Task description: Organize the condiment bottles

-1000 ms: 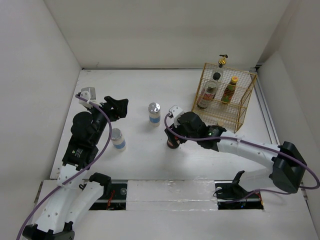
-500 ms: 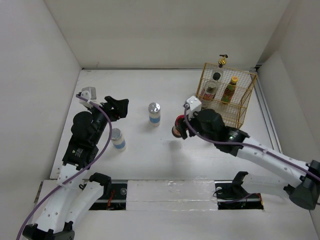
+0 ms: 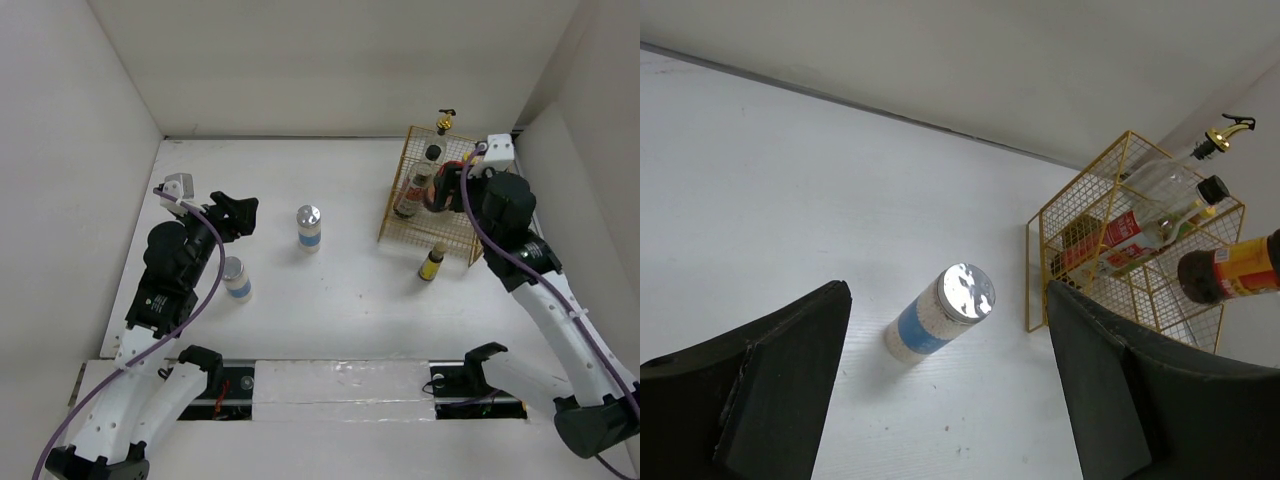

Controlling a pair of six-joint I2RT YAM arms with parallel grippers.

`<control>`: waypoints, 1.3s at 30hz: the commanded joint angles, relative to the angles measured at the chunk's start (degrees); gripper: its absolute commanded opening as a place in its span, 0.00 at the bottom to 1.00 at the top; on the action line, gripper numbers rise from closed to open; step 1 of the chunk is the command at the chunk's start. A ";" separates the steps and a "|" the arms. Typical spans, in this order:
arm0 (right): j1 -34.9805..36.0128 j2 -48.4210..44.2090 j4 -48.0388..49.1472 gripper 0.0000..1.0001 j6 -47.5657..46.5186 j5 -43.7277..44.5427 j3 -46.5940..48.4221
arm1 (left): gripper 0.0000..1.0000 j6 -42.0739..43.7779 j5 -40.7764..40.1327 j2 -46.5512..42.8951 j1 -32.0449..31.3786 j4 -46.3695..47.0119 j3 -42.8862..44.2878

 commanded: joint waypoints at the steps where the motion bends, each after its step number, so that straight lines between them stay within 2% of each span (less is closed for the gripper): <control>1: -5.35 -1.35 8.25 0.51 -0.48 -1.79 6.85 | 0.75 -0.41 0.76 -0.27 0.31 2.12 -0.03; 7: -13.34 3.83 10.09 0.51 -0.48 -6.71 9.05 | 0.75 -0.41 0.76 -0.27 0.31 2.12 -0.03; 11: -15.81 7.87 12.20 0.51 -0.48 -9.35 10.19 | 0.75 -0.41 0.76 -0.27 0.31 2.12 -0.03; 23: -16.88 11.13 19.05 0.51 -0.48 -11.29 6.68 | 0.75 -0.41 0.58 0.25 0.31 2.12 0.50; 39: -16.88 16.40 22.57 0.51 1.19 -10.23 1.68 | 0.75 -0.41 0.58 -0.27 0.31 2.12 0.50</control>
